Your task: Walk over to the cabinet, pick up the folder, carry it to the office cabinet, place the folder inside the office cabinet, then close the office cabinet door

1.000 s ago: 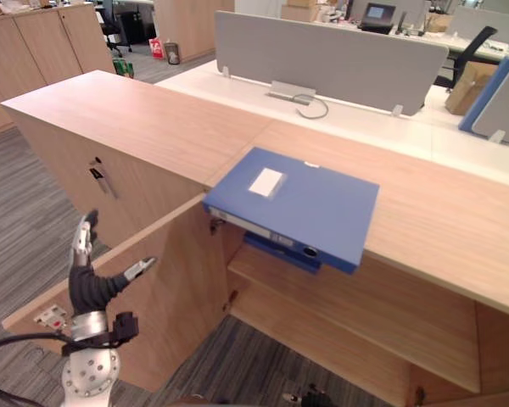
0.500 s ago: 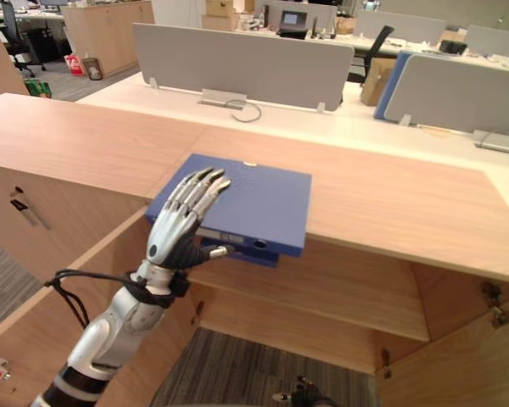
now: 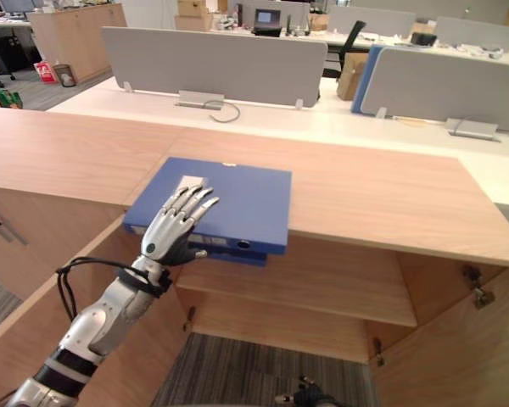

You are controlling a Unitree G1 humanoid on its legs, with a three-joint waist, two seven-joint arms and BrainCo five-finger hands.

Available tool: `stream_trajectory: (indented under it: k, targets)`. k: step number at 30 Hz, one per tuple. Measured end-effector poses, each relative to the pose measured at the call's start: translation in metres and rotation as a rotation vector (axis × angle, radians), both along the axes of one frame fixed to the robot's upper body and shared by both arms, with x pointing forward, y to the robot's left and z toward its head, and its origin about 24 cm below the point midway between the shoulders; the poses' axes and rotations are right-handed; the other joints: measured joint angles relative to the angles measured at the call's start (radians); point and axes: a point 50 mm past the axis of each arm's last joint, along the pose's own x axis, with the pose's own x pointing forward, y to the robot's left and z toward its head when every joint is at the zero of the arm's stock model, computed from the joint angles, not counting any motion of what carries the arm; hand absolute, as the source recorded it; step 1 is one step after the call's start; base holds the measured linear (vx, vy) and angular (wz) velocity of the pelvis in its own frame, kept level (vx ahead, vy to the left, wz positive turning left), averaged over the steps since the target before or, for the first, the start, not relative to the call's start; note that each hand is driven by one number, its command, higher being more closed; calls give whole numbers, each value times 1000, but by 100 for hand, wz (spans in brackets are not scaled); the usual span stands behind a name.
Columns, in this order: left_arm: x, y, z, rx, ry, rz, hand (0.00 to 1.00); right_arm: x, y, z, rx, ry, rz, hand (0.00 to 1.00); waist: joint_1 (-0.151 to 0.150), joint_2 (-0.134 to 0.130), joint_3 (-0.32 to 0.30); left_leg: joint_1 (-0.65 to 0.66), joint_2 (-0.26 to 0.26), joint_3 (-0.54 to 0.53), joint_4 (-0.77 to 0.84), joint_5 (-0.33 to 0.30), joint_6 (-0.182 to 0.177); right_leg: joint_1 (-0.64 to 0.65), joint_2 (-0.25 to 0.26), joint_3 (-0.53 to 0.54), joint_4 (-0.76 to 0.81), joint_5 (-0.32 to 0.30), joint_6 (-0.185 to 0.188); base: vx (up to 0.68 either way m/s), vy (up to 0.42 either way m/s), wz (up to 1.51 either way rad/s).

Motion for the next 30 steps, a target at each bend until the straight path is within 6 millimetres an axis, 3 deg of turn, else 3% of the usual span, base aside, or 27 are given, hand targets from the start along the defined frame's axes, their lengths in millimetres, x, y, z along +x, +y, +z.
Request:
stream_trajectory:
  k: [12, 13, 20, 30]
  targets:
    - [16, 20, -19, 87, 67, 121, 0, 7, -1, 2, -10, -29, 43, 0, -21, 13, 9, 23, 1, 40, -15, -1, 1, 3, -4, 37, -6, 10, 3, 4, 45, -9]
    - [17, 21, -20, 94, 70, 128, 100, 7, -2, 3, -11, -29, 46, 0, -23, 14, 10, 23, 1, 42, -15, -1, 1, 3, -4, 38, -7, 12, 3, -47, 43, -11]
    - [31, 30, -13, 118, 27, 184, 100, 7, -7, 3, -24, -27, 46, 0, -44, 21, 14, 23, 3, 46, -24, 9, 3, 4, -1, 42, -26, 31, 3, -44, 28, -3]
    - [35, 30, -7, 129, -20, 193, 100, 8, -8, 3, -27, -30, 45, 0, -56, 30, 16, 34, 9, 54, -49, 20, 1, 2, 3, 49, -27, 31, 3, 3, 10, -1]
